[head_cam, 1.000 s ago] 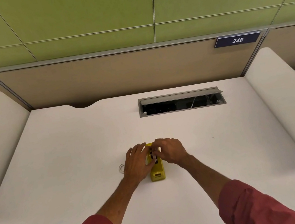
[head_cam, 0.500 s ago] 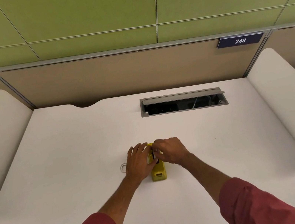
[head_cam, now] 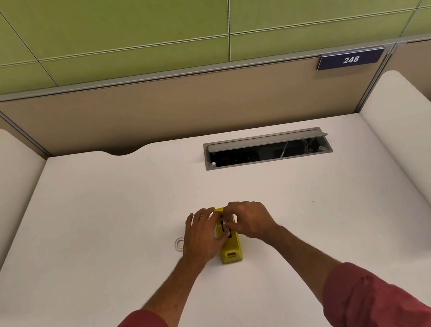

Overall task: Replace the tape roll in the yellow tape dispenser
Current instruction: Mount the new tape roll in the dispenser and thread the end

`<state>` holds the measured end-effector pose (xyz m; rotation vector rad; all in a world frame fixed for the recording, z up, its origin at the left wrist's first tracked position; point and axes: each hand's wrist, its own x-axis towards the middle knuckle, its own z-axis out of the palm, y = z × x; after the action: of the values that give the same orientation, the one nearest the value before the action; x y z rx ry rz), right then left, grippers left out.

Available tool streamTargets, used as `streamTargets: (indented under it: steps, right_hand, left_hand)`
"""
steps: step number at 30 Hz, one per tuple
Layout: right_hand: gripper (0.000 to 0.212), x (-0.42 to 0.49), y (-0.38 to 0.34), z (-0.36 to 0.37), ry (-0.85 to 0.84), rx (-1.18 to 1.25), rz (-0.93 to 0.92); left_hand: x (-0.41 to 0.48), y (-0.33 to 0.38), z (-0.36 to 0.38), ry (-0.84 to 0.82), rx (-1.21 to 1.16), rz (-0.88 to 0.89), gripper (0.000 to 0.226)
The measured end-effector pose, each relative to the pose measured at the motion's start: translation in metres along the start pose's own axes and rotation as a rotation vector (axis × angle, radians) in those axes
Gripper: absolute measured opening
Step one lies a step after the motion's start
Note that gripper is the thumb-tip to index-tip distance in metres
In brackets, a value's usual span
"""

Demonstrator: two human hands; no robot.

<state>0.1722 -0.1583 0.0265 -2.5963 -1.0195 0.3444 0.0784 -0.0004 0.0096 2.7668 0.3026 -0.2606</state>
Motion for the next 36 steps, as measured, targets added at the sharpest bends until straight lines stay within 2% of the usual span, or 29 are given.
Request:
streamTargets:
  steps: [5, 9, 15, 20, 25, 33, 36]
  right_hand:
    - [0.025, 0.01, -0.004, -0.004, -0.013, 0.004, 0.056]
    - [0.027, 0.008, -0.004, -0.004, -0.023, -0.081, -0.02]
    - [0.026, -0.006, -0.007, 0.006, 0.073, -0.232, -0.141]
    - [0.012, -0.012, -0.012, 0.009, 0.127, -0.269, -0.163]
    - [0.026, -0.011, -0.01, 0.01, 0.098, -0.292, -0.193]
    - [0.033, -0.005, -0.006, 0.009, 0.005, -0.404, -0.281]
    - [0.03, -0.004, -0.006, 0.009, 0.027, -0.412, -0.28]
  left_hand:
    - [0.002, -0.001, -0.001, -0.011, 0.038, 0.008, 0.055]
    - [0.002, -0.001, -0.001, -0.007, 0.012, 0.004, 0.056]
    - [0.001, -0.001, 0.0, -0.003, -0.014, -0.002, 0.059]
    - [0.0, -0.003, 0.0, 0.002, -0.046, 0.006, 0.062]
    - [-0.002, -0.006, 0.002, 0.003, -0.06, 0.016, 0.058]
    - [-0.003, -0.005, 0.004, 0.02, -0.034, 0.01, 0.064]
    - [-0.003, -0.003, 0.003, 0.009, -0.084, -0.001, 0.068]
